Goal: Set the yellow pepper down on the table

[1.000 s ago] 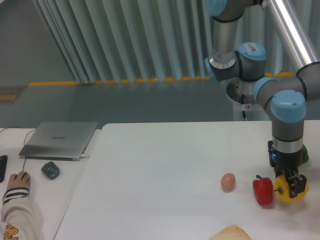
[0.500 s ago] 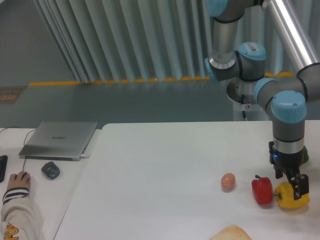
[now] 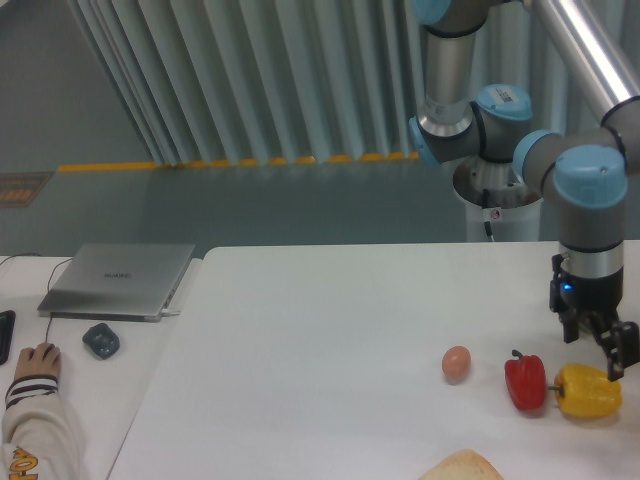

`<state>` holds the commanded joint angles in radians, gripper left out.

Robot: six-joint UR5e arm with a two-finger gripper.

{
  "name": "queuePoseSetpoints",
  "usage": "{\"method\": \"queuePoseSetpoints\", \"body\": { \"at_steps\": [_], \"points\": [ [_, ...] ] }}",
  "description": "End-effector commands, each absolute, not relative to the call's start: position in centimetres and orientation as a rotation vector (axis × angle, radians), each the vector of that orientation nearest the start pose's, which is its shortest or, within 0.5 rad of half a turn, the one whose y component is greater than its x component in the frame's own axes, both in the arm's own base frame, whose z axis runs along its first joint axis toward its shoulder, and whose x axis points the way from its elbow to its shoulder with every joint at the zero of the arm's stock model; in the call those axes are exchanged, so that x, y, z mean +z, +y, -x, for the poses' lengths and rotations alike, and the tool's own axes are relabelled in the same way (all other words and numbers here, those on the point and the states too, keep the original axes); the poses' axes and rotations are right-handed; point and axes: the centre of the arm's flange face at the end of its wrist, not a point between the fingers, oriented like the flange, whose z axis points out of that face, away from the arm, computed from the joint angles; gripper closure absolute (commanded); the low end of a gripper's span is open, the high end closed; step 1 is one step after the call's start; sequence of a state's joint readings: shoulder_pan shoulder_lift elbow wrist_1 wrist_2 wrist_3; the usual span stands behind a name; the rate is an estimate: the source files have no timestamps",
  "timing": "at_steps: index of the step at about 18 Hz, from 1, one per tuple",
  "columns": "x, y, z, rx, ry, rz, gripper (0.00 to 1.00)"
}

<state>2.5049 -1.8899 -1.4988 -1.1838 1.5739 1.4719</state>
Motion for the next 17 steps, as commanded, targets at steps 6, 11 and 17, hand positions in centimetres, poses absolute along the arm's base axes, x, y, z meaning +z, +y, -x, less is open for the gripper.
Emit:
{"method": "queuePoseSetpoints", "body": {
  "at_steps": [6,11,17],
  "points": [
    [40.1,44.9,42.9,0.111,0.977,2.964,0.00],
    [39.2,45.0,42.9,0.103,0.984,2.972,0.00],
    [39.3,45.0,42.9,0.105,0.983,2.970,0.00]
  ]
}}
